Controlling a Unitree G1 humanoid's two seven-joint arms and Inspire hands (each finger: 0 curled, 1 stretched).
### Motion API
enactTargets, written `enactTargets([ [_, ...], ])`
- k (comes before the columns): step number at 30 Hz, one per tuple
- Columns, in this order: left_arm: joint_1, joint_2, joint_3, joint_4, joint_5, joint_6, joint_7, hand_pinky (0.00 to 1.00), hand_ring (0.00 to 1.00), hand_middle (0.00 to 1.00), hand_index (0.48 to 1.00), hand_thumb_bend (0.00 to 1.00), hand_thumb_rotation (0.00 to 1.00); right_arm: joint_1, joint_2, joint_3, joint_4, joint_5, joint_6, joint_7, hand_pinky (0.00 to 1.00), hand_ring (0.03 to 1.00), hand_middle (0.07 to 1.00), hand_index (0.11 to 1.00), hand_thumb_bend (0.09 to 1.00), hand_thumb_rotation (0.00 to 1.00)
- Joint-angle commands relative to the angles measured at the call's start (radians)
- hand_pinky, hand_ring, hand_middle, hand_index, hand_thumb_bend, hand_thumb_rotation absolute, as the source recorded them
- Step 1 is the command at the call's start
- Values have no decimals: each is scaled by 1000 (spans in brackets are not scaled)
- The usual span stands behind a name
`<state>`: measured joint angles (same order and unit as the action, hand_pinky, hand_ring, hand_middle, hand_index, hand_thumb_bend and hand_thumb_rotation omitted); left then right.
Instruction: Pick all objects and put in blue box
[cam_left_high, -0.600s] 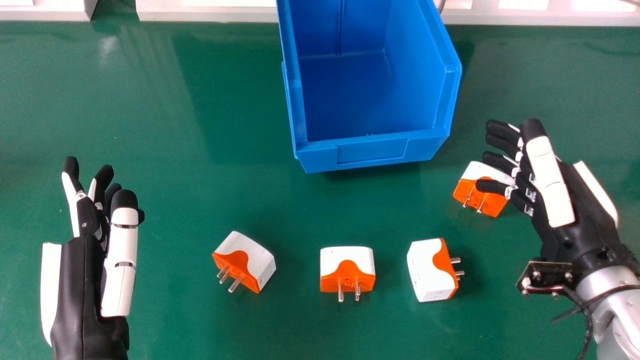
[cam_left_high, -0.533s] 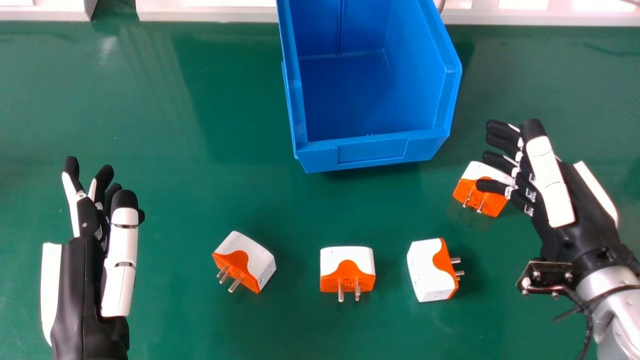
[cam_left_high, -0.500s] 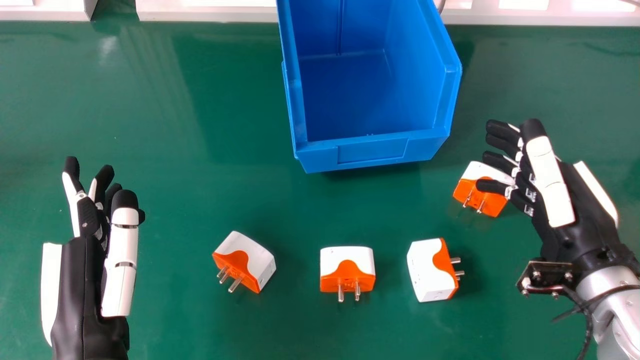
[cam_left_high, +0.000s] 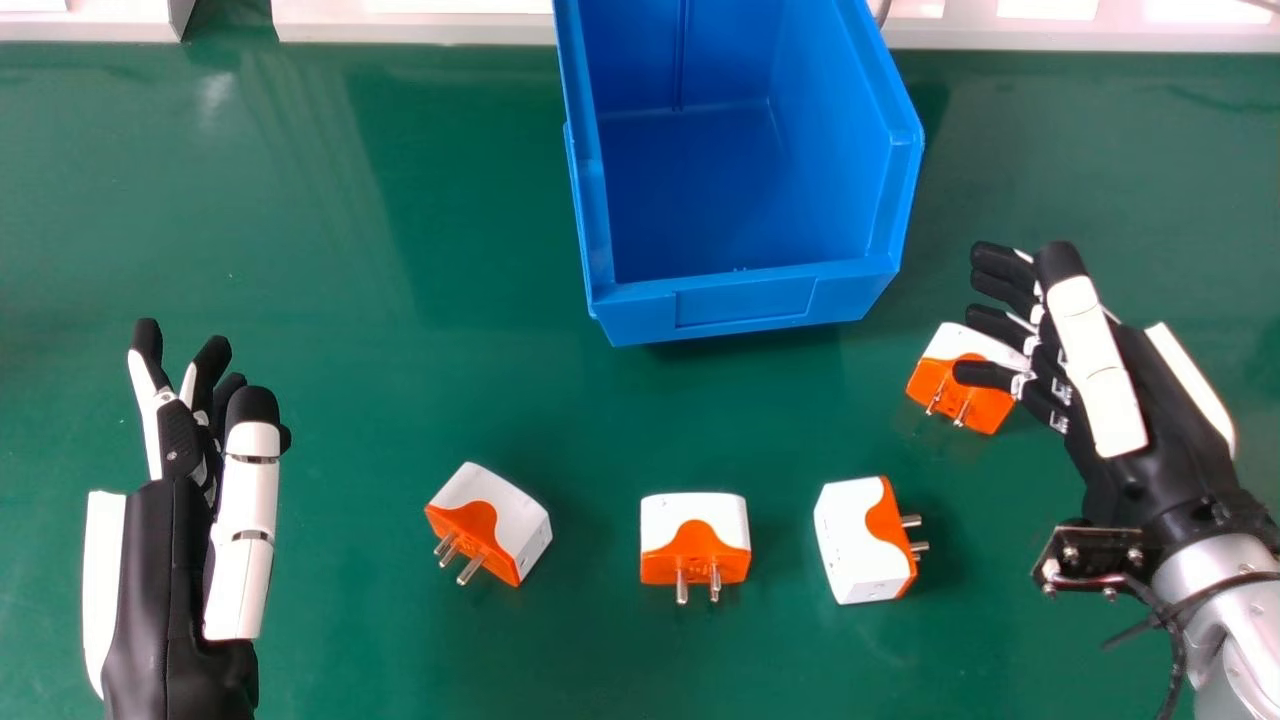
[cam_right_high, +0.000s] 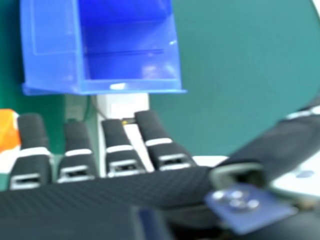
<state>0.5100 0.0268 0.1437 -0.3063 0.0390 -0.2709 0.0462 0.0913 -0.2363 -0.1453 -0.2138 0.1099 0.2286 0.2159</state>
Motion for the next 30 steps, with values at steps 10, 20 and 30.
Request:
enactTargets([
  [10,29,1,-1,-46,14,-4,-1,840,951,972,975,403,921,33,-117,93,28,-439,-289,-201,794,928,948,916,506,1000],
  [20,46,-6,-27,-59,31,-5,0,843,953,975,979,404,926,3,-194,136,120,-688,-320,-286,847,974,990,982,490,944],
  [30,45,-14,-44,-60,40,3,3,855,957,978,988,375,954,-87,-237,185,169,-757,-201,-172,872,959,1000,989,532,854],
])
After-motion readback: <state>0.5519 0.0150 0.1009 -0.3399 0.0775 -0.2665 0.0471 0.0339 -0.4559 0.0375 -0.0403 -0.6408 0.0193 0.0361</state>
